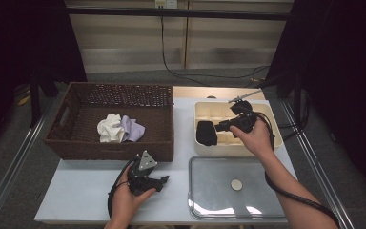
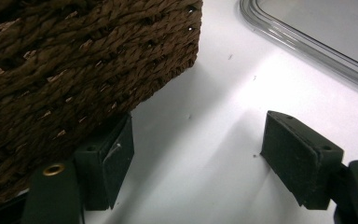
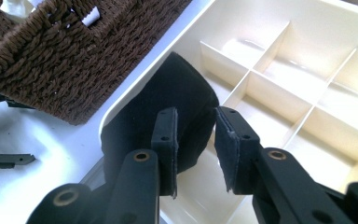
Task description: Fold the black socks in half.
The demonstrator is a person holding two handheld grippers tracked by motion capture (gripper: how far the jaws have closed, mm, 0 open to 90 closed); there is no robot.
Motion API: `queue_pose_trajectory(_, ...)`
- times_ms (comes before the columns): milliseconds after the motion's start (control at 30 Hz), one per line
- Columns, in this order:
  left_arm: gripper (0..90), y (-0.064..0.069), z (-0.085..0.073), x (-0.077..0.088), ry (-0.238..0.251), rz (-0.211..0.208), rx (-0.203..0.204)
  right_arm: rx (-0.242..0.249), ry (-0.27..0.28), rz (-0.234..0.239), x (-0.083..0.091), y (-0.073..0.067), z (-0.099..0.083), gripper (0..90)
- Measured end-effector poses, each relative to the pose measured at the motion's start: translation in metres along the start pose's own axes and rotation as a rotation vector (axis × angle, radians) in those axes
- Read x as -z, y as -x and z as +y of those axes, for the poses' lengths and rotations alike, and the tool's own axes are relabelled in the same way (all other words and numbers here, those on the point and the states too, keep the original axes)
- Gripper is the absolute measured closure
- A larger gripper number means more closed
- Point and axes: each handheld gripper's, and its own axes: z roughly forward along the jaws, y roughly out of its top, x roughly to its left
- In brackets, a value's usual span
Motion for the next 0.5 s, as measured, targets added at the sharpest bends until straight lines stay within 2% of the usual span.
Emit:
queue_pose_trajectory(167,24.9,0.000,0.000,0.000,-0.001,0.000,-0.001,0.033,-0.051,-0.008,0.001,-0.004,0.015,71.4)
queue_pose_trajectory(500,24.9,0.000,0.000,-0.001,0.008,0.001,0.003,0.072,-0.163,-0.015,-0.004,-0.014,0.038,83.3)
